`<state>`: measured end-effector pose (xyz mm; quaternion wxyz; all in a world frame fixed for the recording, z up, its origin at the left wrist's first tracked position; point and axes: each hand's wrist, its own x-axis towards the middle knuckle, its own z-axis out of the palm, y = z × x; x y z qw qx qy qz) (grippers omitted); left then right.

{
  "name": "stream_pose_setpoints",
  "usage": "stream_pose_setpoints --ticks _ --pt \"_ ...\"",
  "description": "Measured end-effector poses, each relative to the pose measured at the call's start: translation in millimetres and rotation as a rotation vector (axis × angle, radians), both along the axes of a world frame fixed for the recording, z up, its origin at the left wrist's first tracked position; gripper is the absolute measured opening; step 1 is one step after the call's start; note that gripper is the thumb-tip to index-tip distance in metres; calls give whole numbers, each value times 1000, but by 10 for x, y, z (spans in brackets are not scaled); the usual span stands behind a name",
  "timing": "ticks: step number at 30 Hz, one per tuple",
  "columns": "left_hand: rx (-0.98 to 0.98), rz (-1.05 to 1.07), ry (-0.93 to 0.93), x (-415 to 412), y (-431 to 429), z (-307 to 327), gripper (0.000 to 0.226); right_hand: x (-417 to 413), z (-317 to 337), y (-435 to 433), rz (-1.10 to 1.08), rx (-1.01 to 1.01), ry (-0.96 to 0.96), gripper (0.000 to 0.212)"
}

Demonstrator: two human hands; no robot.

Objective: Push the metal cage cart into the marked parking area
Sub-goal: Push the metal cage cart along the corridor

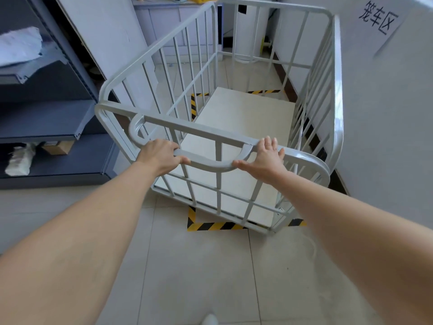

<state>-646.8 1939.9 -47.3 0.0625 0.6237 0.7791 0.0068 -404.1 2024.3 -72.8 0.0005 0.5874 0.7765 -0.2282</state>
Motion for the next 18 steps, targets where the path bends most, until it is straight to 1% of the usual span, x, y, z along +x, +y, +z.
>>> stream_pose_setpoints --ticks 4,8,13,18 --pt "-32 -3 35 -194 -369 17 46 -162 -14 -411 13 1 -1 110" --pt "-53 16 32 -238 -790 9 43 -172 -31 -773 57 21 -35 107" --pt "-70 28 59 -81 -1423 -35 47 24 -165 -1405 95 85 -55 103" --pt "-88 33 99 266 -2040 -28 43 364 -188 -1965 130 94 -39 101"
